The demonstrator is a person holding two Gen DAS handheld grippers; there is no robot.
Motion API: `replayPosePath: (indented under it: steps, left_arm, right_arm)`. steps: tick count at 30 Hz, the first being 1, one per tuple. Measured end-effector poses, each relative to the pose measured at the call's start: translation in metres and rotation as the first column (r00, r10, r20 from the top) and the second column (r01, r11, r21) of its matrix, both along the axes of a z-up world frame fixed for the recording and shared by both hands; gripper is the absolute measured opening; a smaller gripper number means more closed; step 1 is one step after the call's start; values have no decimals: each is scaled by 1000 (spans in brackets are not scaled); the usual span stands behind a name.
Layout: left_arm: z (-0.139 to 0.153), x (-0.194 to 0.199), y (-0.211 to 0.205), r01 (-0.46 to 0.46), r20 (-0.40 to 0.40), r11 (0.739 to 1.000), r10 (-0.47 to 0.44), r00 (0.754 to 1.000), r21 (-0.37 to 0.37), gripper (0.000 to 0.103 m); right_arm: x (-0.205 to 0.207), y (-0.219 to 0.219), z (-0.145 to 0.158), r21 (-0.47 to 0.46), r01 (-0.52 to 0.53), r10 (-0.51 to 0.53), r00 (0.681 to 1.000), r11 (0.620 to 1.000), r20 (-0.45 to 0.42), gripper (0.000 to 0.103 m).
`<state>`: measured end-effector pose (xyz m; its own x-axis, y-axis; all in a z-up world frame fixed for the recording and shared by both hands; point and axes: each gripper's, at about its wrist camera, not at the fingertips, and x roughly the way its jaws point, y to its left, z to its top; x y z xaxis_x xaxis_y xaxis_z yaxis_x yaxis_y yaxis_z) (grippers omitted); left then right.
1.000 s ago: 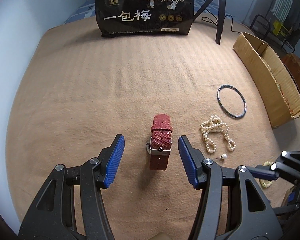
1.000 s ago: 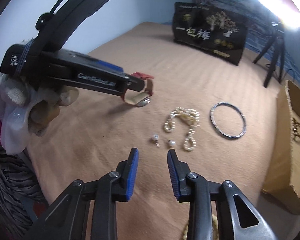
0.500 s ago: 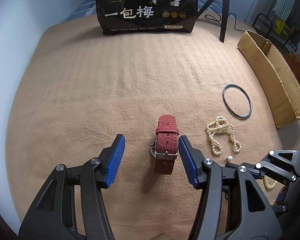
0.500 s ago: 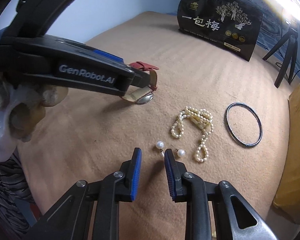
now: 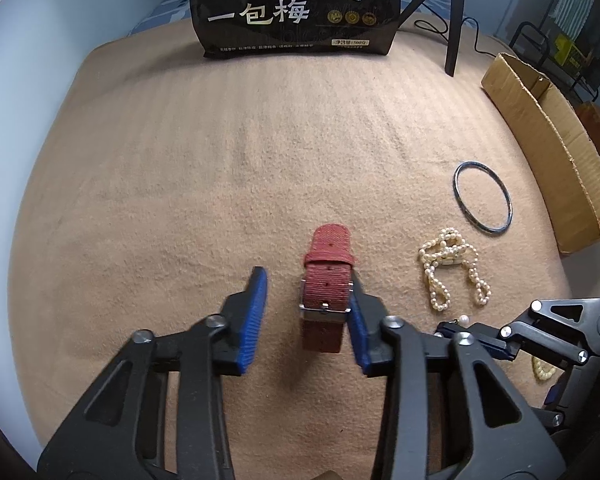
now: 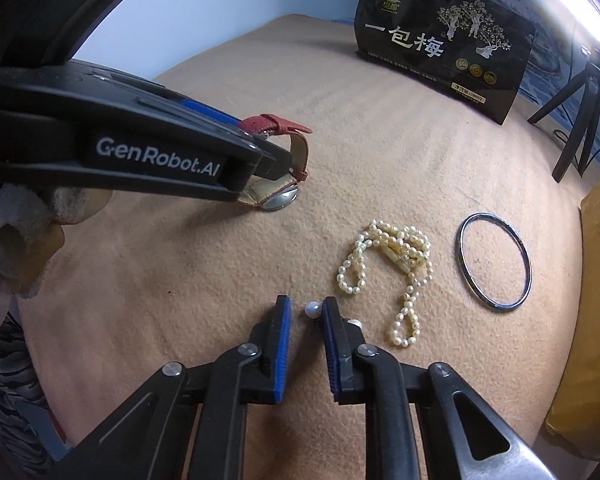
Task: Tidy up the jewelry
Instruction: 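Close the left tool on the watch strap while the right tool pinches a pearl earring, then carry the watch with the left tool while the right tool carries the earring to the box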
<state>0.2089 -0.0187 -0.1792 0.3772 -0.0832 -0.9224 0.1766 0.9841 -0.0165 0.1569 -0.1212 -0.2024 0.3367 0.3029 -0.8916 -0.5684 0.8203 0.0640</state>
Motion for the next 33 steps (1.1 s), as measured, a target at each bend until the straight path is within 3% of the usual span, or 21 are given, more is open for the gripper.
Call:
replayPosePath:
  steps: [3, 14, 33]
  left_arm:
    - [-2, 1, 1, -12, -5, 1000, 12, 1000, 7, 18]
    - [14, -4, 3, -19, 37, 1000, 19, 999, -9, 18]
    - [89, -16, -26, 7, 187, 989, 21, 982, -151, 18]
  right_arm:
    - [-1, 0, 0, -1, 3, -3, 1000, 1000, 2, 6]
    - [-10, -6, 14, 28, 6, -6, 1000, 1000, 16, 6]
    - [-20, -80, 81, 109, 155, -168, 978, 982, 126, 6]
